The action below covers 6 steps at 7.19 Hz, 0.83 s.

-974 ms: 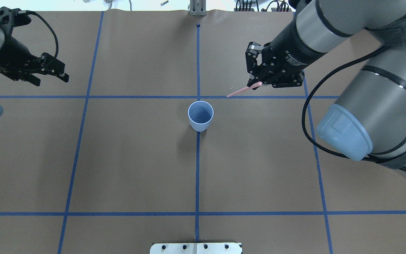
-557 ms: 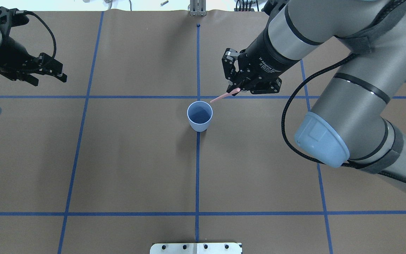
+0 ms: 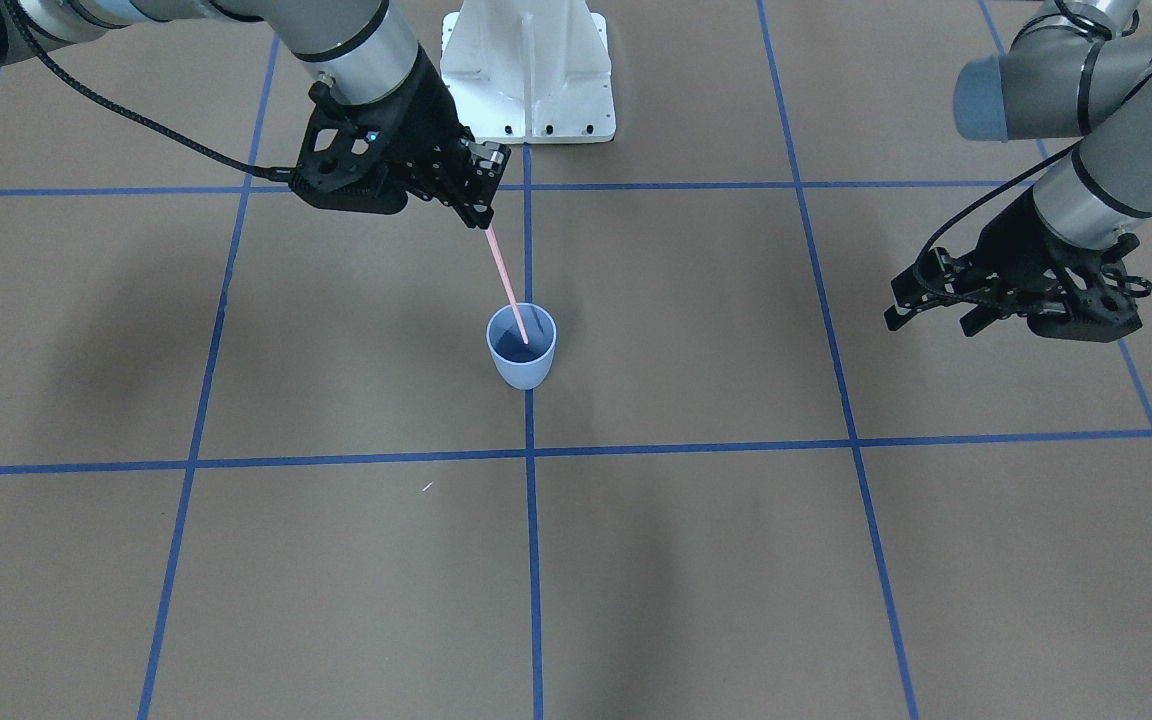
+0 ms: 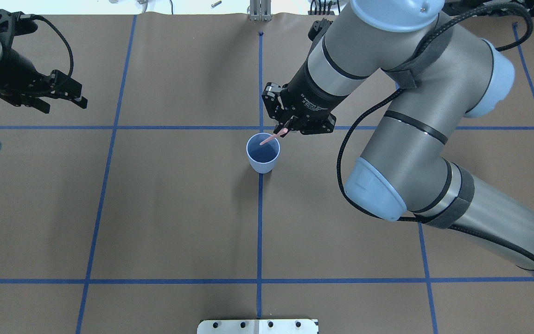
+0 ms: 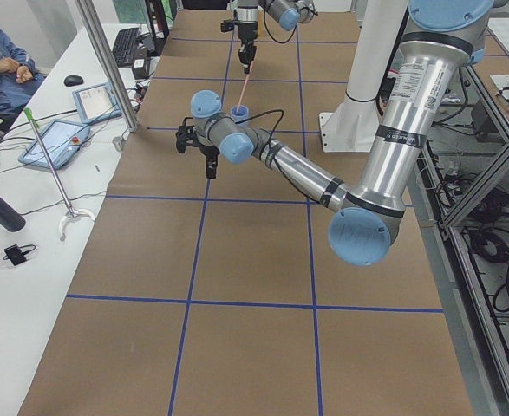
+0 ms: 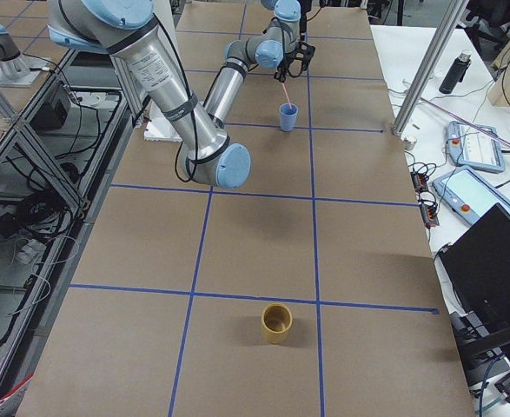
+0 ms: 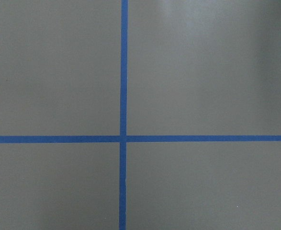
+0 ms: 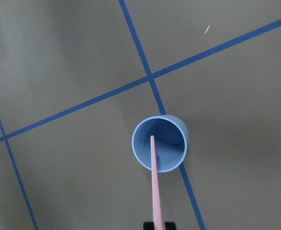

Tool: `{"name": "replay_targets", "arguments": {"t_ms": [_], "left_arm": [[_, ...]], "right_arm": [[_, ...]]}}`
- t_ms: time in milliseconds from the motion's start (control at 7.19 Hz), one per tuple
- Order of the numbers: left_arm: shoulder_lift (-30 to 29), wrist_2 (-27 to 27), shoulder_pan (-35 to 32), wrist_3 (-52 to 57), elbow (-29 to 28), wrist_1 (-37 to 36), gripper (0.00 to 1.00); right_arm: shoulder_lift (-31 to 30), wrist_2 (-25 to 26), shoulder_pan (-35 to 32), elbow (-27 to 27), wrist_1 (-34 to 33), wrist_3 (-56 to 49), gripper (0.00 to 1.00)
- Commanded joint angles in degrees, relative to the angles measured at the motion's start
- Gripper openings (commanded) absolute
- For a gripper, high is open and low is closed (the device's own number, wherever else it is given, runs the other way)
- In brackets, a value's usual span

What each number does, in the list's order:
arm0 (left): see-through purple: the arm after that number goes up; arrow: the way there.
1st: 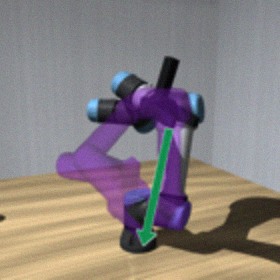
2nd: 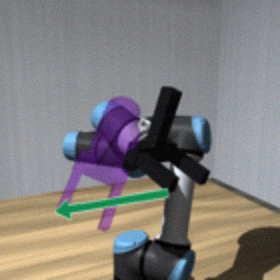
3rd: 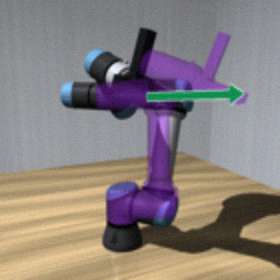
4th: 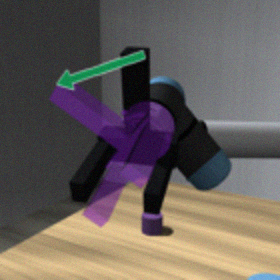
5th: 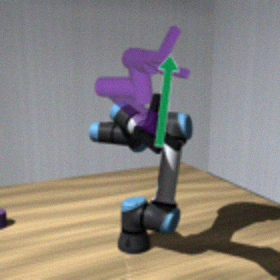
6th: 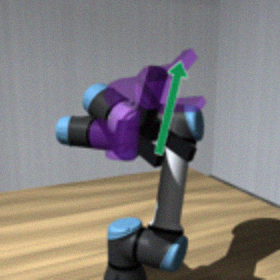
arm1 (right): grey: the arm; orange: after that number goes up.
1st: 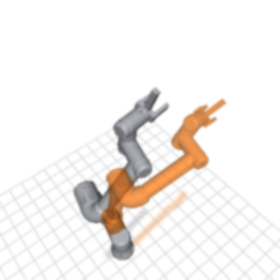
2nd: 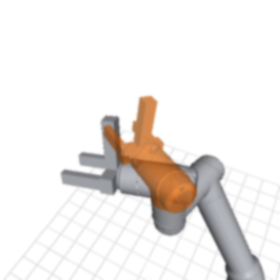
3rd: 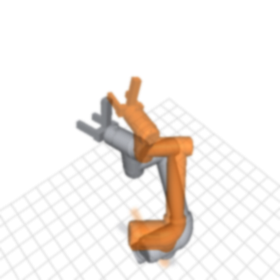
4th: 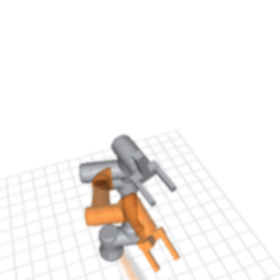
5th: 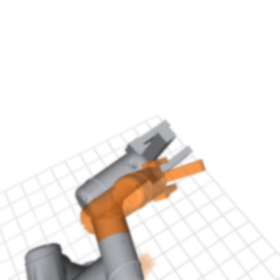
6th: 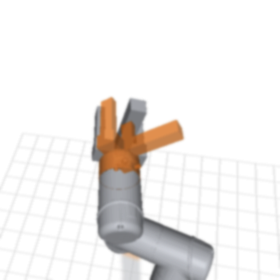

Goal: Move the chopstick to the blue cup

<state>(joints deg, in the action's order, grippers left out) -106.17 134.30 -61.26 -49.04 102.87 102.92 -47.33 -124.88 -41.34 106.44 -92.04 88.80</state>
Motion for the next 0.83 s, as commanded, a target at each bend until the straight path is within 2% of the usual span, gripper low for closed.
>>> {"name": "replay_targets", "arguments": {"t_ms": [0, 278, 417, 557, 696], "left_arm": [[0.0, 0.0, -0.1, 0.0, 0.0, 0.0, 0.98], [0.3, 0.0, -0.1, 0.0, 0.1, 0.1, 0.98], [0.3, 0.0, -0.1, 0.0, 0.0, 0.1, 0.98], [0.7, 0.0, -0.4, 0.2, 0.0, 0.1, 0.98], [2.0, 0.2, -1.9, 2.9, 0.2, 0.1, 0.98]], "right_arm": [[-0.1, 0.1, -0.1, -2.2, 2.7, 0.2, 1.0], [-1.1, -1.7, -2.5, 0.1, 2.2, 0.1, 1.0], [-3.6, -6.7, -6.8, 1.7, 2.2, -0.3, 1.0], [-8.9, -12.3, -12.7, 4.7, 2.4, -1.6, 1.0], [-13.7, -14.1, -17.9, 7.1, 2.4, -6.3, 1.0]]}}
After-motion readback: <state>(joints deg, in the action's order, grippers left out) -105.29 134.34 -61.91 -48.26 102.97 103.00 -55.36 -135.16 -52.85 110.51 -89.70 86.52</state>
